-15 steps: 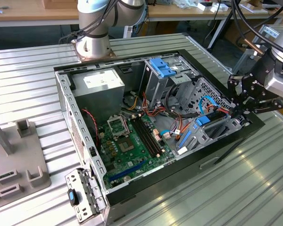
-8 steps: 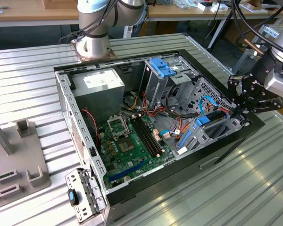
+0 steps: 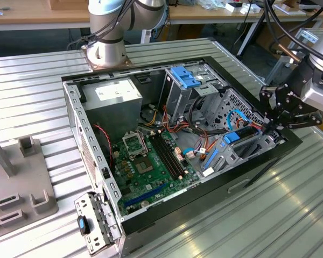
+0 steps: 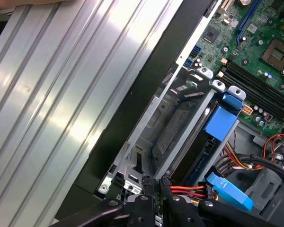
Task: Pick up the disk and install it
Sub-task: 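Insert the first disk wire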
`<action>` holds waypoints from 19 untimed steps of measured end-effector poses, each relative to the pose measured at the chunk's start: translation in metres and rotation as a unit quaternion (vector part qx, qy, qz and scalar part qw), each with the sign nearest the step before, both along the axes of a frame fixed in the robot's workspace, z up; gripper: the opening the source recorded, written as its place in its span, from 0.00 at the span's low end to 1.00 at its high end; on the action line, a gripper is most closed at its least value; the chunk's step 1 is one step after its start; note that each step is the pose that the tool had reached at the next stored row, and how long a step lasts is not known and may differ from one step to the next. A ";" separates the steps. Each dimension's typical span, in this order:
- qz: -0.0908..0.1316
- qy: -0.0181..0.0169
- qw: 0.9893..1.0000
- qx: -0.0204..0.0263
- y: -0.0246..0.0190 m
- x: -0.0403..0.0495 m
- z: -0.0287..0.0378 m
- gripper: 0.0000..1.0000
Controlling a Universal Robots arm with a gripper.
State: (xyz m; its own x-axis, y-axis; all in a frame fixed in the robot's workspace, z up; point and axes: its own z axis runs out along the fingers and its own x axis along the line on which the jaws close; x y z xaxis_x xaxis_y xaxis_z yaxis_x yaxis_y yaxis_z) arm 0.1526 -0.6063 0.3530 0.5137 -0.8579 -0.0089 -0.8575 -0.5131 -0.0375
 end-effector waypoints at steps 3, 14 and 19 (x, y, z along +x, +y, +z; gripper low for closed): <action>-0.006 0.000 1.000 0.000 0.0004 -0.0025 0.0035 0.16; -0.033 -0.002 0.999 0.000 0.0034 -0.0195 0.0154 0.16; -0.059 -0.002 0.998 0.000 0.0036 -0.0207 0.0154 0.16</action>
State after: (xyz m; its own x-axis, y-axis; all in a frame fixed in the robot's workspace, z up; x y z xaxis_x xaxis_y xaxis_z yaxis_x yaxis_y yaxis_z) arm 0.1319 -0.6027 0.3685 0.4100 -0.9120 -0.0077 -0.9115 -0.4094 -0.0403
